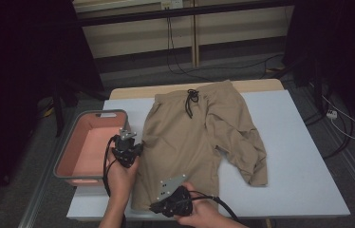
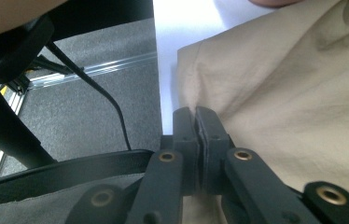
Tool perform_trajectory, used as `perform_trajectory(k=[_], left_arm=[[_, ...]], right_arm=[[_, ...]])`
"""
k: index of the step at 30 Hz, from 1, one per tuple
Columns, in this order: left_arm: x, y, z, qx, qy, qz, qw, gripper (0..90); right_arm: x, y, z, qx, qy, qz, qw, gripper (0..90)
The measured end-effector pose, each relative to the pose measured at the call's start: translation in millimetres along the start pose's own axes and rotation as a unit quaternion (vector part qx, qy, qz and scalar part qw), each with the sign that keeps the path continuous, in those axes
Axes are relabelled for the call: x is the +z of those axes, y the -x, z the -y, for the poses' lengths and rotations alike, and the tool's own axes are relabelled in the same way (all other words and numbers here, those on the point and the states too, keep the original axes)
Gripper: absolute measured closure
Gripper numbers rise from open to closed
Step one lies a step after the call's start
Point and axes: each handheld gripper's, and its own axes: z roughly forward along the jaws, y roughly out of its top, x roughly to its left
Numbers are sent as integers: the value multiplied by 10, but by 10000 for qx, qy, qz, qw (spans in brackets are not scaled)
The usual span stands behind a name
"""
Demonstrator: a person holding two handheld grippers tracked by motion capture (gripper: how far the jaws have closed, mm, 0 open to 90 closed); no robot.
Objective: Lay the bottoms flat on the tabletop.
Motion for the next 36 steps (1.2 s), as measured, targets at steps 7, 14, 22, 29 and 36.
perform_trajectory(k=[7, 14, 22, 29, 36], left_arm=[[-40, -20, 13, -185, 233, 248, 9992, 585], [8, 56, -10, -18, 213, 594, 9980, 299], [19, 176, -54, 110, 214, 931, 9954, 195], [54, 206, -31, 161, 112, 972, 9951, 182], [52, 227, -44, 309, 105, 999, 9945, 177]], right_arm=[[-243, 51, -10, 13, 76, 301, 9995, 571], [-723, 357, 157, 232, -38, 1093, 9937, 428], [-1295, 689, 546, 701, -87, 1939, 9785, 413], [-1681, 882, 866, 1139, -313, 2482, 9615, 394], [-1854, 952, 951, 1340, -318, 2781, 9506, 464]])
